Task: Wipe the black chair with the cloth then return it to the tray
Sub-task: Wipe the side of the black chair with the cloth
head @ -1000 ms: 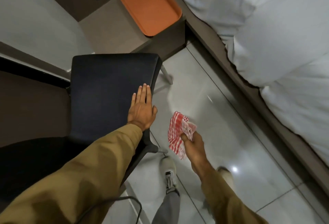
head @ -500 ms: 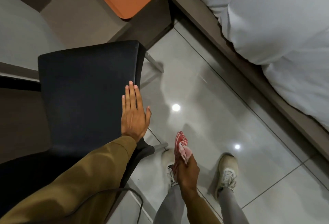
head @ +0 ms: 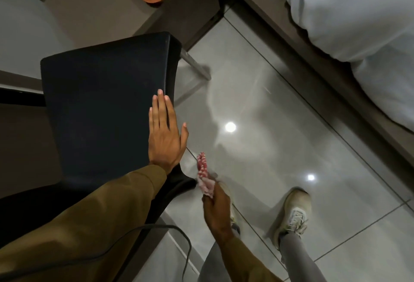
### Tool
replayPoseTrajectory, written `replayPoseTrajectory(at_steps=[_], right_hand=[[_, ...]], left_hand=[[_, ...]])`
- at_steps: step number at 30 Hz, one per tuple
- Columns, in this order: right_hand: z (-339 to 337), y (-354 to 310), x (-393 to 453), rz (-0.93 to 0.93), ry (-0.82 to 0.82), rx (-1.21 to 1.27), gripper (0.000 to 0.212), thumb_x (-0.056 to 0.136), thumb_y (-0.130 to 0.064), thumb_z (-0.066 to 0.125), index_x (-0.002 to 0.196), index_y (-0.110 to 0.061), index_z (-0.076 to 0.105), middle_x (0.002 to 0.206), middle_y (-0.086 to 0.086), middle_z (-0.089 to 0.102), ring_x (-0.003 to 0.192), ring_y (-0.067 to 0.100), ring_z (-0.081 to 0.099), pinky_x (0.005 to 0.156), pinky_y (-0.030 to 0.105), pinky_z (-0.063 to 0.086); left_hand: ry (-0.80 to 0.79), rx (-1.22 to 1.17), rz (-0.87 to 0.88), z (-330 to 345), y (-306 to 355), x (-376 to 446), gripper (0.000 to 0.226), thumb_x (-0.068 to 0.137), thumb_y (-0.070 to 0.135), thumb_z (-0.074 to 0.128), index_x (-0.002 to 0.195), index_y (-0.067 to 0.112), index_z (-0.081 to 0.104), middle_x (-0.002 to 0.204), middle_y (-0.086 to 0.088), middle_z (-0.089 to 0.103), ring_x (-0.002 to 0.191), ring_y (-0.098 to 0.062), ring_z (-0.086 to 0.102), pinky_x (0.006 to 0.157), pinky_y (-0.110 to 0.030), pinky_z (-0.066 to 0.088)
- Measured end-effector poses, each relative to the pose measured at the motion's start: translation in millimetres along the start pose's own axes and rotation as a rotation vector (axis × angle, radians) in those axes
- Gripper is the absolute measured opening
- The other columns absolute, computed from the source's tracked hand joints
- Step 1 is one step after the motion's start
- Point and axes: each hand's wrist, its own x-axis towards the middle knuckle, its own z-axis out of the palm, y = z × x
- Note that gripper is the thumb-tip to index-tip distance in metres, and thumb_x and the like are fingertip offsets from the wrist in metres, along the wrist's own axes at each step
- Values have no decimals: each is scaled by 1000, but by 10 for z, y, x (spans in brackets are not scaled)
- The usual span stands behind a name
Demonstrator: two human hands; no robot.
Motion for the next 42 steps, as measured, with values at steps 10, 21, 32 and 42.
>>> replayPoseTrajectory(at_steps=[10, 21, 32, 42], right_hand=[[-16, 98, 140, 260, -483, 138, 45, 99, -51, 54, 140, -32, 59, 133, -5, 68, 123, 11, 62, 107, 26, 47], [106, 447, 202, -85, -118, 19, 39, 95, 0, 61, 117, -28, 75, 110, -23, 76, 107, -2, 71, 93, 21, 58], [310, 1228, 702, 123, -162, 99, 22, 82, -18, 65, 97, -18, 82, 80, -8, 79, 72, 10, 71, 65, 19, 58], [507, 1626, 1316, 466, -74, 208, 29, 100, 3, 51, 121, 18, 64, 89, 27, 75, 75, 38, 75, 55, 15, 54]], left_hand=[[43, 11, -5, 48, 2, 9, 79, 110, 43, 31, 169, -1, 3, 179, -22, 2, 168, -36, 6, 136, -52, 19], [72, -55, 3, 72, -16, 7, 80, 110, 45, 37, 169, 0, 7, 179, -21, 3, 168, -35, 6, 137, -50, 15], [94, -73, 65, -3, -44, -20, 79, 111, 37, 43, 167, -6, 8, 177, -27, 3, 167, -40, 5, 137, -51, 11], [136, -102, 107, 25, -59, 27, 76, 110, 29, 44, 164, -13, 11, 174, -34, 6, 165, -47, 8, 137, -50, 10]])
